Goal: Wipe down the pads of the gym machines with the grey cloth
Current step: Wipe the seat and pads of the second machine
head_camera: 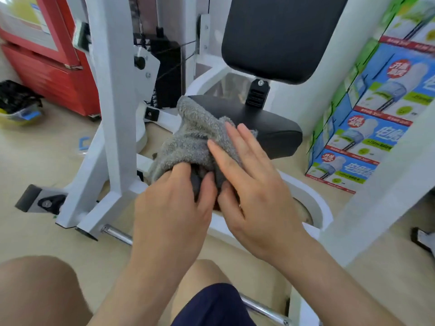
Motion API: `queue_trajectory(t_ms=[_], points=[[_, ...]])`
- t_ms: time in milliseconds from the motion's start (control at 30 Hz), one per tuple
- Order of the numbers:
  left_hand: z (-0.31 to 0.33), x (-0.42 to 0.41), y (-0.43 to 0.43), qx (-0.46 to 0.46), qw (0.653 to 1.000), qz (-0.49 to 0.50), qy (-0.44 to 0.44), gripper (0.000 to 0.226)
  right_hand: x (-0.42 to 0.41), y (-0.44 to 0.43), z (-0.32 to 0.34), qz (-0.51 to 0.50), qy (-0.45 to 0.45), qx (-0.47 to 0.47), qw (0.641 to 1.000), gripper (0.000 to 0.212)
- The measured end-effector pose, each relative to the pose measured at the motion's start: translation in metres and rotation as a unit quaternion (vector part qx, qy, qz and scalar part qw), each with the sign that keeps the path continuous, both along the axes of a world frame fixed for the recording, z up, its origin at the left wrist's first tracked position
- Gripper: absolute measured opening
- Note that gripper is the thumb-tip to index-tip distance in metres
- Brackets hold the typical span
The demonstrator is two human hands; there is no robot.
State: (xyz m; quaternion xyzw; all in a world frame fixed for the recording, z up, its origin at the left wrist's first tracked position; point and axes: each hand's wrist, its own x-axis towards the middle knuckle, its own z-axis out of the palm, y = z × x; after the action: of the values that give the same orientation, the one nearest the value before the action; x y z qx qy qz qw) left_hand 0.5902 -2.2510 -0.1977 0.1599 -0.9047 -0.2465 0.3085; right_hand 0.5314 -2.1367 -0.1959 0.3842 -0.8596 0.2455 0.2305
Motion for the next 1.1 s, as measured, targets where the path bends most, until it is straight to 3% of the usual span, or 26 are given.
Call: queue_trajectory(t_ms=[100,167,300,467,633,800,900,967,1067,1100], points=[[0.001,-0.002,-0.004,-0.12,0.991,0.045,0.027,0.036,-0.009,0.015,-0.014,-0.02,0.018,-0.021,0.999,0.057],[0.007,-0.008,-0.006,-0.179,0.982,0.047,0.022,0.045,-0.017,0.016,-0.017,-0.046,0.007,-0.017,0.999,0.064],[0.011,-0.029,-0.01,-0.299,0.949,-0.087,-0.04,0.071,-0.028,0.017,-0.036,-0.103,-0.035,-0.019,0.994,0.076],[0.025,-0.044,-0.008,-0.426,0.895,-0.084,-0.097,0.069,-0.039,0.011,-0.054,-0.139,-0.06,-0.025,0.988,0.08],[0.039,-0.077,0.024,-0.515,0.835,-0.119,-0.152,0.048,-0.054,0.013,-0.067,-0.18,-0.1,-0.062,0.977,0.075],[0.044,-0.135,0.059,-0.543,0.781,-0.19,-0.244,0.059,-0.076,0.024,-0.076,-0.229,-0.135,-0.068,0.962,0.074],[0.041,-0.172,0.069,-0.507,0.759,-0.243,-0.329,0.084,-0.091,0.032,-0.077,-0.233,-0.176,-0.123,0.948,0.069],[0.039,-0.197,0.076,-0.471,0.749,-0.284,-0.369,0.087,-0.106,0.041,-0.076,-0.196,-0.211,-0.205,0.935,0.06],[0.039,-0.232,0.089,-0.412,0.749,-0.327,-0.404,0.076,-0.12,0.054,-0.061,-0.149,-0.323,-0.349,0.867,0.025],[0.039,-0.243,0.093,-0.395,0.751,-0.338,-0.406,0.071,-0.125,0.058,-0.055,-0.14,-0.367,-0.392,0.832,0.022]])
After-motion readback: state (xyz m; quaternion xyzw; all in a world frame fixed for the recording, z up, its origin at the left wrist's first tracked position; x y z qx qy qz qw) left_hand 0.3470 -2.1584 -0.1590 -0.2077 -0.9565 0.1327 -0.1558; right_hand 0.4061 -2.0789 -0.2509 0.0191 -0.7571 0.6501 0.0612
